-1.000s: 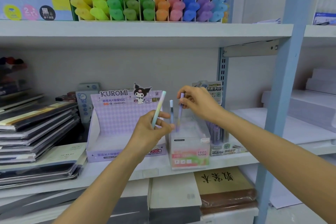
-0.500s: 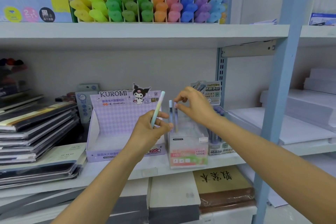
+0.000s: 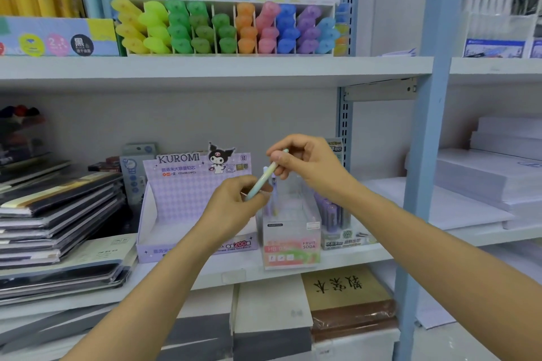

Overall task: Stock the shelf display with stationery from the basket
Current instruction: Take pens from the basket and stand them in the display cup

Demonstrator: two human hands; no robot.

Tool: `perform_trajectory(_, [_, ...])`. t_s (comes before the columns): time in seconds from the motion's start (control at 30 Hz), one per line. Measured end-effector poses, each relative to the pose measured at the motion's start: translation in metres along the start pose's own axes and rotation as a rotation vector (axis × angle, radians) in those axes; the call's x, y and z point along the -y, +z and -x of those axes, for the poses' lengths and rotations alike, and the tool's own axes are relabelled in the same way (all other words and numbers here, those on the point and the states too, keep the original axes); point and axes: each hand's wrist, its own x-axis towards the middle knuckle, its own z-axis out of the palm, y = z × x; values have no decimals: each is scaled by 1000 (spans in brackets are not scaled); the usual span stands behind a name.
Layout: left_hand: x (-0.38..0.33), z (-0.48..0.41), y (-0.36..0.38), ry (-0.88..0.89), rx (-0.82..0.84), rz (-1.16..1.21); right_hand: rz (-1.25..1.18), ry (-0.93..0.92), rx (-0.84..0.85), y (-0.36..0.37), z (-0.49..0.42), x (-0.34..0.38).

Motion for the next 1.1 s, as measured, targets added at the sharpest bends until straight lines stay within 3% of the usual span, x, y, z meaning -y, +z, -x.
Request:
perform_trajectory(0.13, [-4, 1, -15, -23, -157, 357, -206, 52, -183, -15, 6, -1])
perform_trajectory(0.2, [-4, 2, -19, -43, -200, 523, -274, 100, -197, -18, 11, -5])
perform_trajectory(0.37, [-9, 5, -9, 16, -243, 762, -389, 208, -84, -12, 24, -16])
perform_trajectory(0.47, [-12, 5, -3, 72, -244, 801, -255, 240, 63, -12, 28, -18])
perform_trajectory(0.53, [-13, 3, -1, 111, -260, 722, -142, 207, 87, -11, 28, -15])
perform_trajectory(0.67, [-18, 0, 7, 211, -279, 456, -51, 49, -25, -7, 18, 2])
perform_trajectory(0.83, [-22, 1, 19, 268, -228, 256, 118, -67, 22, -1, 5, 14])
perform_trajectory(0.93, [-10, 8, 19, 284, -246, 78, 93, -81, -141, -7, 0, 7])
perform_trajectory(1.03, [12, 20, 18, 331, -146, -240, 88, -51, -344, -24, -4, -8])
perform_trajectory(1.1, [26, 27, 18, 372, -68, -381, 199, -11, -354, -30, -5, -22])
